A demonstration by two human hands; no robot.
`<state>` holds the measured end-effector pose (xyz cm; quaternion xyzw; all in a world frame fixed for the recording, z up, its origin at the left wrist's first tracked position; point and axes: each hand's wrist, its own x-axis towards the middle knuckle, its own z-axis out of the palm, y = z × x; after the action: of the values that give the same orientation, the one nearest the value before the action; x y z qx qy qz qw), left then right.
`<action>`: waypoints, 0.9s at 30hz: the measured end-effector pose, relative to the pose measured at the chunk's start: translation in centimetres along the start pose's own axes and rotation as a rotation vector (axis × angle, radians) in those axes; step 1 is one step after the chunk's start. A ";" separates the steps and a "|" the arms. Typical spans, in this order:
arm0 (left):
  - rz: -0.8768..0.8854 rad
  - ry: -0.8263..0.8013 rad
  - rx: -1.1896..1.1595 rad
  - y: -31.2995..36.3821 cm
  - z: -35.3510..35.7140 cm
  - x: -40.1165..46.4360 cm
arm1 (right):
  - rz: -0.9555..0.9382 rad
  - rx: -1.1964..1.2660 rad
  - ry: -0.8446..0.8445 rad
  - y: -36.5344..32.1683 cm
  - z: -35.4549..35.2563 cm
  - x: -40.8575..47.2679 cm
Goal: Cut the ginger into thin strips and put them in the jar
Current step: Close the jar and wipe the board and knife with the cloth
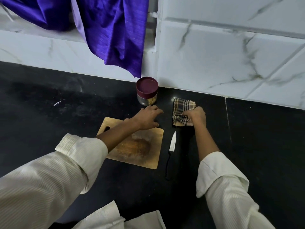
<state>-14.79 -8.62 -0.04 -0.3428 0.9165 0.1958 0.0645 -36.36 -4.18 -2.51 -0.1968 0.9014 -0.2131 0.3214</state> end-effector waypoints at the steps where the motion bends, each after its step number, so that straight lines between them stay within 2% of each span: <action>1: -0.003 0.004 -0.009 -0.1 -0.1 -0.3 | -0.019 0.035 -0.005 0.0 -0.1 -0.2; 6: -0.060 0.040 -0.065 -1.4 -0.6 -3.0 | -0.159 0.375 -0.047 -0.8 0.0 -2.5; 9: -0.086 0.055 -0.114 -2.4 -0.2 -5.5 | -0.198 0.670 -0.206 -1.1 -0.4 -5.0; 14: -0.116 0.181 -0.185 -4.1 0.2 -10.5 | -0.241 0.896 -0.481 -1.4 -0.6 -10.0; 16: -0.123 0.218 -0.227 -5.0 0.5 -12.7 | -0.212 0.888 -0.607 -1.1 0.1 -12.2; 18: -0.162 0.236 -0.276 -5.9 1.0 -14.5 | -0.231 0.808 -0.664 -0.7 0.9 -13.9; 22: -0.327 0.319 -0.319 -8.0 2.0 -16.8 | -0.302 0.651 -0.638 -0.3 2.4 -16.1; 25: -0.506 0.349 -0.424 -10.3 3.1 -18.3 | -0.282 0.570 -0.643 -0.4 3.9 -17.5; 27: -0.562 0.346 -0.481 -11.4 3.8 -18.7 | -0.268 0.466 -0.608 -0.9 4.6 -18.0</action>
<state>6.75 -3.61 -2.38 -0.6132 0.7124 0.3189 -0.1217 -20.20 2.77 3.59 -0.2884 0.6592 -0.3838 0.5788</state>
